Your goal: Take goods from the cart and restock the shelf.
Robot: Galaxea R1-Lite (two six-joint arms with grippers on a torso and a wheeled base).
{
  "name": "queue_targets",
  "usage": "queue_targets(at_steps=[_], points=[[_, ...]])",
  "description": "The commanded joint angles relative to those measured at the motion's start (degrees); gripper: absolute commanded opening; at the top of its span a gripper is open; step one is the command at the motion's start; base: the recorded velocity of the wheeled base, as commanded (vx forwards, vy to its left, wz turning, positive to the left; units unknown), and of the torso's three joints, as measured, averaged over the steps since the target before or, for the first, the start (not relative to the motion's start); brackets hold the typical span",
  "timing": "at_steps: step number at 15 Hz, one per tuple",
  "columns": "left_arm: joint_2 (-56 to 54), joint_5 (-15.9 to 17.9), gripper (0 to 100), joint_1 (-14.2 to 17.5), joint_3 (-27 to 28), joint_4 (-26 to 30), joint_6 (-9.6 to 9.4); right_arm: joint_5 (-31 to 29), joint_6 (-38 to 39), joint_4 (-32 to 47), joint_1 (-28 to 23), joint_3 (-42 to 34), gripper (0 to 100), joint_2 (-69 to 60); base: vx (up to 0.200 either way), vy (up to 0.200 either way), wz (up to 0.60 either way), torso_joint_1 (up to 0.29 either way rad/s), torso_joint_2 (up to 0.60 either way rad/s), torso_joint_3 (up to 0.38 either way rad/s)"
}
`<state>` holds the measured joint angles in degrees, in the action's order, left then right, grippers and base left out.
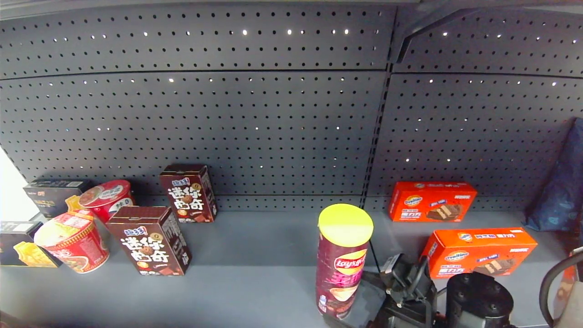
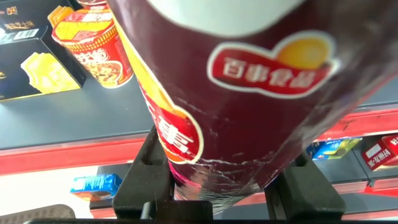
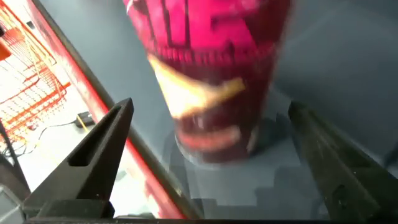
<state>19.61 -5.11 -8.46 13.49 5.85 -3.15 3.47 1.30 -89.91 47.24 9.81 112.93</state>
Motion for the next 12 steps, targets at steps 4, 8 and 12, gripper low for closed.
queue_targets(at_steps=[4, 8, 12], points=[[-1.1, 0.0, 0, 0.0, -0.1, 0.2, -0.02, 0.0, -0.1, -0.1, -0.7, -7.8, 100, -9.9, 0.000, 0.000, 0.00, 0.000, 0.00, 0.000], [-1.2, 0.0, 0, 0.0, -0.8, 0.1, -0.02, -3.0, -0.2, -0.1, -2.2, -9.6, 100, -12.8, 0.000, 0.000, 0.00, 0.000, 0.00, 0.000], [-2.0, 0.1, 0, 0.0, -1.0, 0.3, 0.07, -5.8, -0.3, -0.1, -3.3, -9.4, 100, -12.1, 0.000, 0.000, 0.00, 0.000, 0.00, 0.000]])
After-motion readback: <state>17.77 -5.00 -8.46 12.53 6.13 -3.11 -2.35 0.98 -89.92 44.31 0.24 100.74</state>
